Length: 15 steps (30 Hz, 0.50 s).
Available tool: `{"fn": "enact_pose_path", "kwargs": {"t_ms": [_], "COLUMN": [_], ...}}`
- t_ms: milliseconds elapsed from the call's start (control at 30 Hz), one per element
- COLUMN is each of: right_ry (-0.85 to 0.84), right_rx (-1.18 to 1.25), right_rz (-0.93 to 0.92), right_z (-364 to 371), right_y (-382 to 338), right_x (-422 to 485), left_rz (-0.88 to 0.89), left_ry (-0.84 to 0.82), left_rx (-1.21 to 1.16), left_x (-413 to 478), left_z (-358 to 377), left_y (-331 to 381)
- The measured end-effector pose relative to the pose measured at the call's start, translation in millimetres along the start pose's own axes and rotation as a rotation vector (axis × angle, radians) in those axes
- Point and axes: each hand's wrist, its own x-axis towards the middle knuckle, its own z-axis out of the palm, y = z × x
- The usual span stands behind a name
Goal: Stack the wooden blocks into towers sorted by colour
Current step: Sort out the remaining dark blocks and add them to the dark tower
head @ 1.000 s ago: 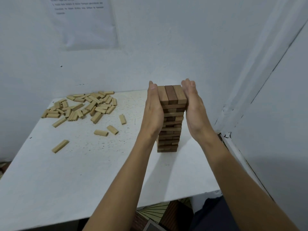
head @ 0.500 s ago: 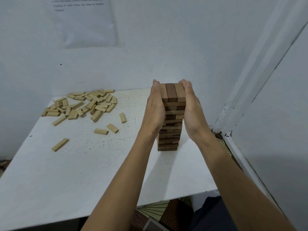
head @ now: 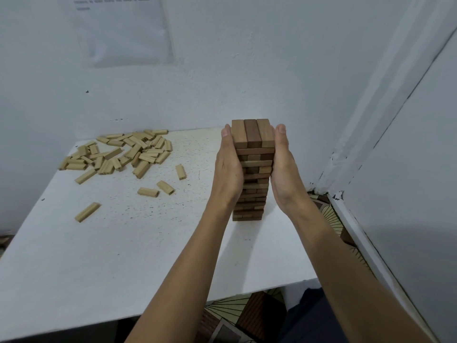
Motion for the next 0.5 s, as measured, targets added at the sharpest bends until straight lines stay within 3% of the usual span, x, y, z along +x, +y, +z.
{"fn": "enact_pose_path", "kwargs": {"t_ms": [500], "right_ry": [-0.011], "right_rx": [0.078], "right_rz": [-0.004], "right_z": [-1], "right_y": [8], "right_x": [-3], "left_rz": [-0.028], "left_ry": [0.053], "left_rx": [-0.037], "left_x": [6], "left_z": [-2], "left_y": [-16]}}
